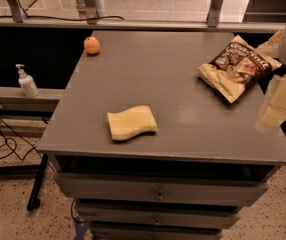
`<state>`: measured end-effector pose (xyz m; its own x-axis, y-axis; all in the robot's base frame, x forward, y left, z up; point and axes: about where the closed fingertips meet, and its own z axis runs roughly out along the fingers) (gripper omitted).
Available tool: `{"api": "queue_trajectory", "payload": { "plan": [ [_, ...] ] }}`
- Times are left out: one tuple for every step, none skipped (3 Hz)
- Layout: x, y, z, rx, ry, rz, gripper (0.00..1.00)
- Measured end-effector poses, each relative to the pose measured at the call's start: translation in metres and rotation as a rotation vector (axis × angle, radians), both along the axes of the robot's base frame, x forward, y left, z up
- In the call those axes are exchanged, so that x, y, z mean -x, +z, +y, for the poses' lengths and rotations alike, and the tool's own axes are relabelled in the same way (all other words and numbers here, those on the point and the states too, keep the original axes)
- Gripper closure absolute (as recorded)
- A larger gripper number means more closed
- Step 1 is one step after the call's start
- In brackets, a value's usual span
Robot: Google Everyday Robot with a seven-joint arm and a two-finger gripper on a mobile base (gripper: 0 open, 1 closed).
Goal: Move sponge near orange
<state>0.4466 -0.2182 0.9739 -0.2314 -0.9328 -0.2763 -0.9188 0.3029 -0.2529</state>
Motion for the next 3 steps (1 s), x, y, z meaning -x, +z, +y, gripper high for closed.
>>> {"api": "queue_trajectory", "payload": {
  "plan": [
    [-0.02,-0.025,0.011,-0.153,0.008,-0.039,0.0],
    [-0.047,-0.056,0.047,-0.317,0.048,-0.075,0.0],
    [-0.067,-0.083,0.085,-0.439,0.095,-0.087,0.0]
  ]
}}
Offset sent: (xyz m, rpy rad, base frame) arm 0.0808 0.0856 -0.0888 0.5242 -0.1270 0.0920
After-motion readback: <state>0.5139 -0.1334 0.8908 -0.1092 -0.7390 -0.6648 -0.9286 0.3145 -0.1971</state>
